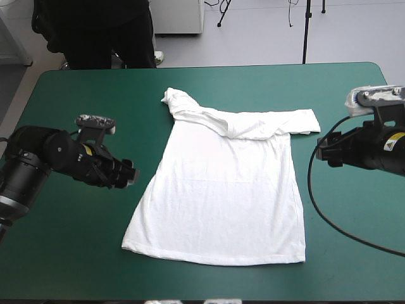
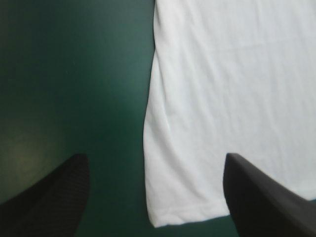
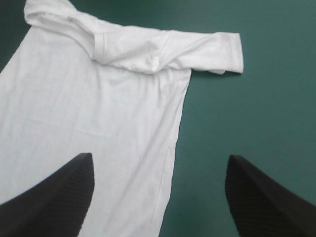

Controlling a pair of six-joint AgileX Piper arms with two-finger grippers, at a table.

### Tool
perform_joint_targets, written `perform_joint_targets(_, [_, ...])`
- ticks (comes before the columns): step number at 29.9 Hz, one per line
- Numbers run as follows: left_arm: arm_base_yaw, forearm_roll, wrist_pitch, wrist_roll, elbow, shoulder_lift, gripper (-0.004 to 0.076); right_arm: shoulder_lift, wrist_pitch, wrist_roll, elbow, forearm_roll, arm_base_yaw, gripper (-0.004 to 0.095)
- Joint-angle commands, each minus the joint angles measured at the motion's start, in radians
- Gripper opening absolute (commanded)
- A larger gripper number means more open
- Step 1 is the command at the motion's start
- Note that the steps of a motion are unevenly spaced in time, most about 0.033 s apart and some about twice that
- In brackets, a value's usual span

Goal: Fold the cloth

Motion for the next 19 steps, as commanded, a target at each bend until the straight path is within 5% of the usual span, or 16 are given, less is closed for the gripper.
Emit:
perform_joint_targets(1, [-0.003, -0.016, 0.036, -0.014, 0.087, -0.031, 0.0546, -0.026, 0.0, -0.004, 0.041, 0.007, 0.029, 0.0698])
perform_joint_targets(9, [-0.019, -0.023, 0.006, -0.023, 0.275, -0.031, 0.0544, -0.024, 0.038, -0.004, 0.116, 0.069, 0.032, 0.0698])
perform_joint_targets(19, [-0.108, -0.021, -0.208, -0.086, 0.453, -0.029, 0.0505, -0.024, 0.053, 0.01, 0.248, 0.083, 0.124, 0.0695])
